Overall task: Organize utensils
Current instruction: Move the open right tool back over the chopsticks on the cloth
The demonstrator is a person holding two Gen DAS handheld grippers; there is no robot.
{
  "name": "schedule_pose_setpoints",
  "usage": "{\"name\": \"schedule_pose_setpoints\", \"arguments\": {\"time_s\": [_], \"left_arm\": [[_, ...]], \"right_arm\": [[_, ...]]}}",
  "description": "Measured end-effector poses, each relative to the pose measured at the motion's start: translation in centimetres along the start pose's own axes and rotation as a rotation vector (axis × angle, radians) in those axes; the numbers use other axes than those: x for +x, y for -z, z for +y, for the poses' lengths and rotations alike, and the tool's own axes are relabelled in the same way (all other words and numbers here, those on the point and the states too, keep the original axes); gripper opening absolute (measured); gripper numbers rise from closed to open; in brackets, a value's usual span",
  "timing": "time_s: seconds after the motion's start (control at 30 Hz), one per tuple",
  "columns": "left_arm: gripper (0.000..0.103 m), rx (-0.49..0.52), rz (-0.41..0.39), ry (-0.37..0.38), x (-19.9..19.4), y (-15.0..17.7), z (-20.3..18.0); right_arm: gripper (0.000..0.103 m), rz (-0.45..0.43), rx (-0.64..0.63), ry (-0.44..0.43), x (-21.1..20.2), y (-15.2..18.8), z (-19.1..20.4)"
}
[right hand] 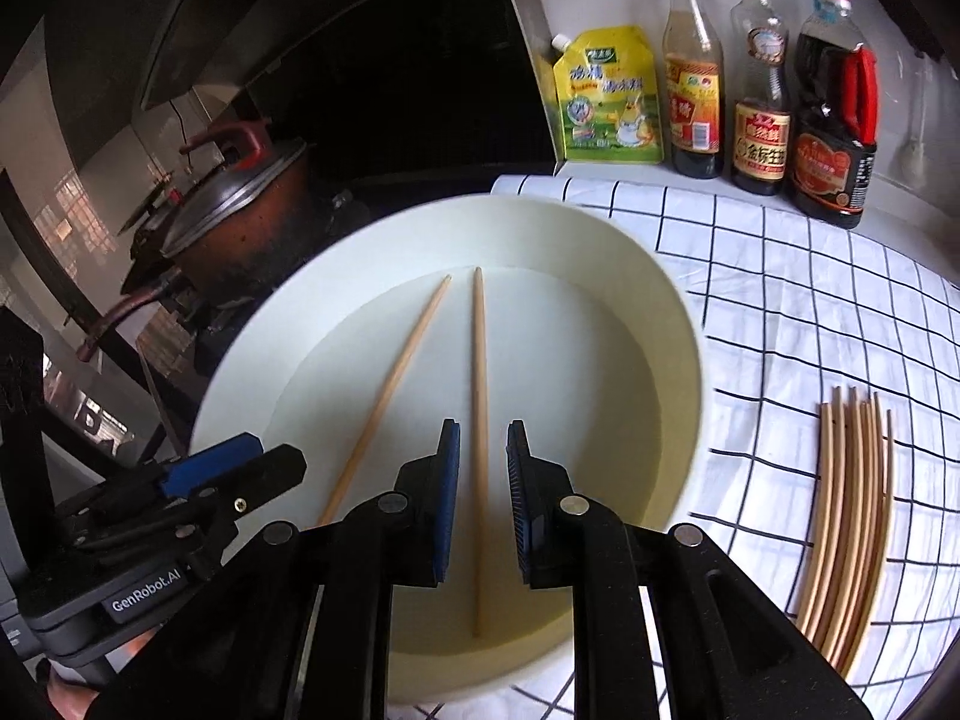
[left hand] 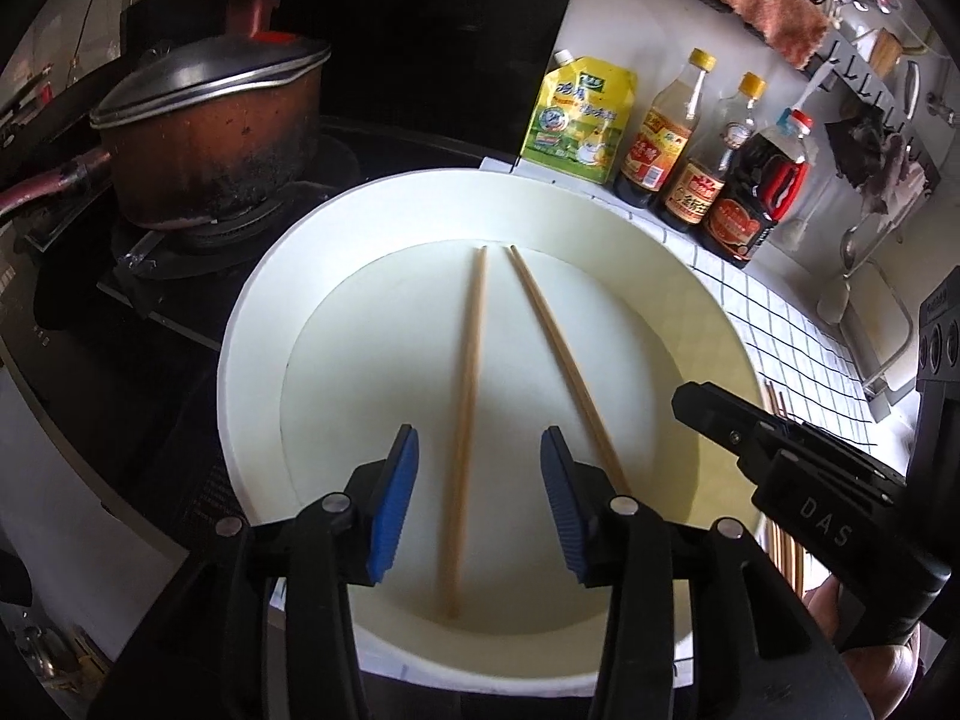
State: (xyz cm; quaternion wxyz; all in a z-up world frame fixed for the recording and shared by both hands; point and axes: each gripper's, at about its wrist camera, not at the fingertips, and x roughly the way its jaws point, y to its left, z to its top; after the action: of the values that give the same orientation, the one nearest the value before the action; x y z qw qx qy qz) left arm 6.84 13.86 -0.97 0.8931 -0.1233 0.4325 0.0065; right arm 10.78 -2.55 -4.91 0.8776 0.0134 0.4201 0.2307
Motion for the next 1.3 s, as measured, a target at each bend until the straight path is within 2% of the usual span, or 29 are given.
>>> {"name": "schedule_pose_setpoints", "arguments": {"time_s": [0.17, 0.27, 0.37, 0.7, 0.8, 0.97, 1.07, 1.3], "left_arm": [[0.046, 0.009, -0.017, 0.013, -1.2, 0.7, -1.0], [0.046, 0.022, -0.021, 0.022, -1.8, 1.2, -1.9], [0.046, 0.036, -0.023, 0.033, -2.2, 1.7, -2.8], [0.059, 0.077, -0.037, 0.068, -3.2, 2.8, -6.2], [0.063, 0.084, -0.040, 0.079, -3.3, 3.2, -7.2], [0.063, 0.114, -0.031, 0.101, -3.4, 4.1, -9.2], [0.063, 0.132, -0.027, 0.118, -3.4, 4.5, -10.5], [0.067, 0.170, -0.023, 0.166, -3.1, 5.5, -13.7]], "right_arm": [[0.016, -0.036, 0.018, 0.004, -2.3, 0.5, -0.5], [0.024, -0.049, 0.028, 0.008, -3.6, 1.0, -1.0], [0.025, -0.062, 0.030, 0.018, -5.0, 1.7, -1.5], [0.034, -0.110, 0.059, 0.057, -8.7, 4.2, -4.3], [0.040, -0.127, 0.075, 0.084, -9.9, 5.0, -5.6], [0.041, -0.159, 0.101, 0.147, -12.1, 6.4, -8.1], [0.050, -0.184, 0.111, 0.193, -13.6, 7.2, -9.8], [0.050, -0.174, 0.145, 0.279, -15.0, 8.8, -13.5]]}}
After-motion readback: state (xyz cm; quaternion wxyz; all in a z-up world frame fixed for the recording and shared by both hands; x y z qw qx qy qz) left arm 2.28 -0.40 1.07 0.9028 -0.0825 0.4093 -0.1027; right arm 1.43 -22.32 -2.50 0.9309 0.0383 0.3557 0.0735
